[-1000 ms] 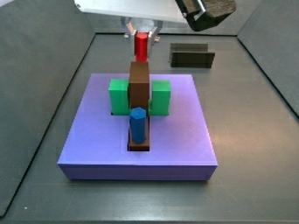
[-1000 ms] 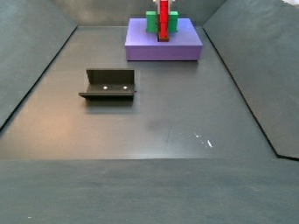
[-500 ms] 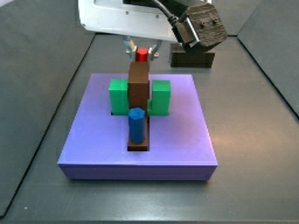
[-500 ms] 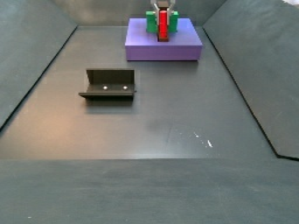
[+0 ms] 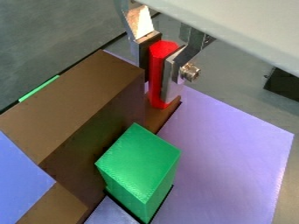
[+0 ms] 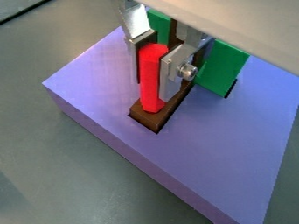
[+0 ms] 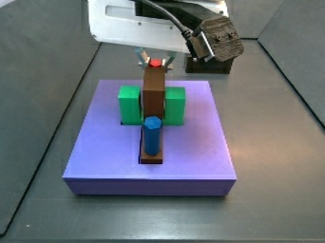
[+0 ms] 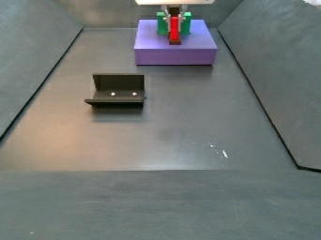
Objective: Pick up the red object. Move up. Move to above the board. Insert the red object.
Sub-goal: Insert the red object.
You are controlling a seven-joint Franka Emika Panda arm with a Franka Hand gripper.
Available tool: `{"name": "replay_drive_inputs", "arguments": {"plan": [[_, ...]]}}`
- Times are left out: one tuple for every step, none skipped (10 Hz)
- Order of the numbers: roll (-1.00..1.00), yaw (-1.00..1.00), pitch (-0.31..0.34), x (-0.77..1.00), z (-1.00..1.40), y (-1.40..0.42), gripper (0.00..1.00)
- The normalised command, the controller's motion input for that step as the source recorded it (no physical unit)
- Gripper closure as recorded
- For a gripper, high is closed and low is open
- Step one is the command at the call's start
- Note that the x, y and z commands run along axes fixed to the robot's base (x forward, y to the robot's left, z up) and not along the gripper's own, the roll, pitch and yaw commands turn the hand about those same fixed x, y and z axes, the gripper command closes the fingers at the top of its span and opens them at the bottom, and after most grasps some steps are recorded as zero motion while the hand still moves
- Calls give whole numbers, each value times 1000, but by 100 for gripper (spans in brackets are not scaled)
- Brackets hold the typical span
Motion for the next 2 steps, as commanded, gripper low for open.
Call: {"name": "replay_drive_inputs", "arguments": {"plan": [[0,0,-6,0,0,0,100],[0,0,0,0,0,0,100]]}}
